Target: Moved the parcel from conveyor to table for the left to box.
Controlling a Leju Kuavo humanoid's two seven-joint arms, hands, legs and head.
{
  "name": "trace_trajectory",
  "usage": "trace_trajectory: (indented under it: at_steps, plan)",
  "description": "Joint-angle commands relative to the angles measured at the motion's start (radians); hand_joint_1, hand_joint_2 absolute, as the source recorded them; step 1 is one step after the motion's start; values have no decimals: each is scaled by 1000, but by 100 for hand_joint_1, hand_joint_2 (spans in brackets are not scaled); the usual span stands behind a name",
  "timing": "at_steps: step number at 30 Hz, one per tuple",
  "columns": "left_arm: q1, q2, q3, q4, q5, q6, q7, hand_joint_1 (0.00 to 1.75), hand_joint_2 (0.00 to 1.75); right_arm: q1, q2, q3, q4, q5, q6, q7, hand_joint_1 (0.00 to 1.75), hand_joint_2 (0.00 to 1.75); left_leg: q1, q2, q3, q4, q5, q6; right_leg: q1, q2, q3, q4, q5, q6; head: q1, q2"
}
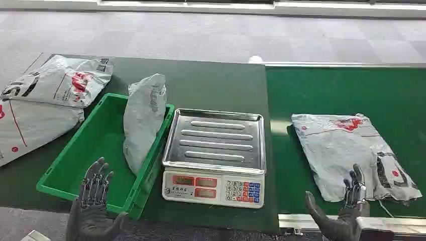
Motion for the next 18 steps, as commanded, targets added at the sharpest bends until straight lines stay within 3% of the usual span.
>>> trace_trajectory:
  at_steps: [1,6,11,12,18]
  plan:
    - [-67,75,-49,36,-12,-6,13,0,175,-246,-152,-214,180,531,-112,236,0,175,0,1,1,-2,2,1,0,1,1,-3,3,0,0,0]
    - [-50,106,-75,35,16,41,16,0,175,-562,-407,-207,618,703,-51,432,0,175,1,6,3,-2,1,2,1,7,5,-5,6,2,0,0]
    - [-25,103,-76,21,40,103,24,0,175,-778,-526,-163,944,771,-30,550,0,175,-1,8,-4,0,2,3,-2,9,3,-3,8,4,0,0]
    - [-20,107,-78,11,45,109,28,0,175,-827,-545,-142,1048,752,-83,526,0,175,-2,8,-2,-1,4,4,-2,9,2,-5,10,5,0,0]
    - [-21,103,-70,8,43,98,33,0,175,-823,-543,-132,1074,730,-113,530,0,175,-2,4,1,-2,7,6,-2,4,3,-6,11,6,0,0]
